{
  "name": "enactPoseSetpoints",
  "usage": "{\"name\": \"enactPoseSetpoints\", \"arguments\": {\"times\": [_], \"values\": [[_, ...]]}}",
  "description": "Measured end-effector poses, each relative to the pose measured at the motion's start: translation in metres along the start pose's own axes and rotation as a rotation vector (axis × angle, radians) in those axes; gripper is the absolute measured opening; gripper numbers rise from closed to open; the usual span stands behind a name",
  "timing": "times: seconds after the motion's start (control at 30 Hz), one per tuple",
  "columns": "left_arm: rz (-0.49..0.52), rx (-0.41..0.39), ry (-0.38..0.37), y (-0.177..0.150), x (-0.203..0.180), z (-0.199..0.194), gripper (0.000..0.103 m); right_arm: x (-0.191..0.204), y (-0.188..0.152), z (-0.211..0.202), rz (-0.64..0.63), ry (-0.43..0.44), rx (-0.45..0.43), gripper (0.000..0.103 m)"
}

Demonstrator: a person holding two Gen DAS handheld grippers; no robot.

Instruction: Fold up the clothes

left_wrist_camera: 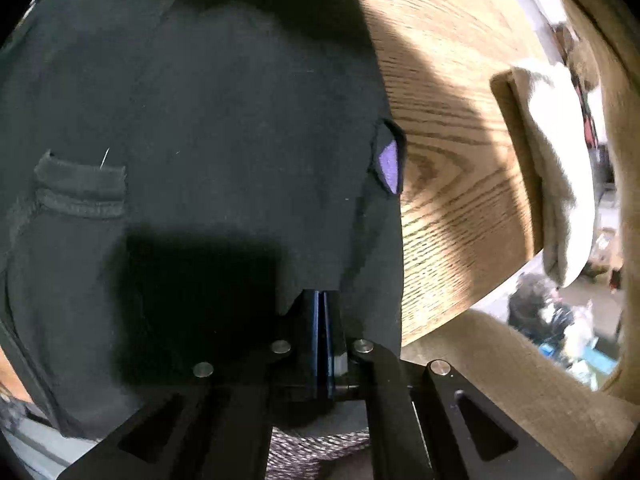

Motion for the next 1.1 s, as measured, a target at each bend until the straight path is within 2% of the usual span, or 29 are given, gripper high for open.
{"name": "enactPoseSetpoints", "arguments": {"times": [0.07, 0.1, 0.23, 0.37, 0.43, 0.5, 0.57, 0.7, 0.77, 0.83, 0.9, 0.93, 0.97, 1.03, 1.1], "values": [[-0.019, -0.007, 0.016, -0.004, 0.005, -0.006, 0.005, 0.008, -0.013, -0.016, -0.029, 0.041, -0.009, 0.033], [-0.008, -0.016, 0.042, -0.007, 0.007, -0.011, 0.005, 0.013, -0.02, -0.024, -0.044, 0.063, -0.013, 0.034], [0.004, 0.01, 0.152, -0.025, 0.026, -0.021, 0.005, 0.047, -0.068, -0.049, -0.176, 0.177, 0.065, 0.034], [-0.024, 0.044, 0.162, -0.044, 0.045, -0.023, 0.005, 0.091, -0.112, -0.088, -0.304, 0.357, 0.095, 0.034], [-0.033, 0.057, 0.163, -0.052, 0.049, -0.022, 0.005, 0.111, -0.136, -0.1, -0.397, 0.416, 0.135, 0.033], [-0.025, 0.067, 0.169, -0.059, 0.048, -0.023, 0.005, 0.123, -0.156, -0.101, -0.473, 0.41, 0.182, 0.031], [-0.004, 0.08, 0.182, -0.067, 0.047, -0.022, 0.005, 0.123, -0.163, -0.092, -0.499, 0.368, 0.218, 0.028], [0.012, 0.11, 0.178, -0.082, 0.05, -0.019, 0.005, 0.115, -0.152, -0.082, -0.453, 0.352, 0.238, 0.025], [0.02, 0.125, 0.175, -0.088, 0.053, -0.019, 0.005, 0.105, -0.137, -0.077, -0.461, 0.273, 0.211, 0.025], [0.051, 0.15, 0.178, -0.095, 0.056, -0.02, 0.005, 0.096, -0.12, -0.071, -0.424, 0.251, 0.213, 0.024], [0.07, 0.202, 0.191, -0.106, 0.061, -0.016, 0.005, 0.085, -0.1, -0.067, -0.378, 0.233, 0.208, 0.024], [0.078, 0.243, 0.204, -0.114, 0.065, -0.01, 0.005, 0.08, -0.091, -0.064, -0.364, 0.219, 0.21, 0.031], [0.084, 0.29, 0.225, -0.124, 0.072, 0.0, 0.005, 0.075, -0.081, -0.061, -0.334, 0.22, 0.221, 0.034], [0.085, 0.383, 0.266, -0.145, 0.089, 0.022, 0.005, 0.064, -0.062, -0.055, -0.265, 0.211, 0.23, 0.035], [0.077, 0.324, 0.234, -0.141, 0.086, 0.006, 0.005, 0.051, -0.043, -0.051, -0.19, 0.18, 0.221, 0.035]]}}
Point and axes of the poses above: each gripper's, at about its wrist camera, not at the fingertips, and z roughly the way its jaws point, x to its left, y to its top, the point moved 8 cm from there along z, roughly the way its jaws point, and after that the axes turned 8 degrees about -x, right-handed, at the moved point
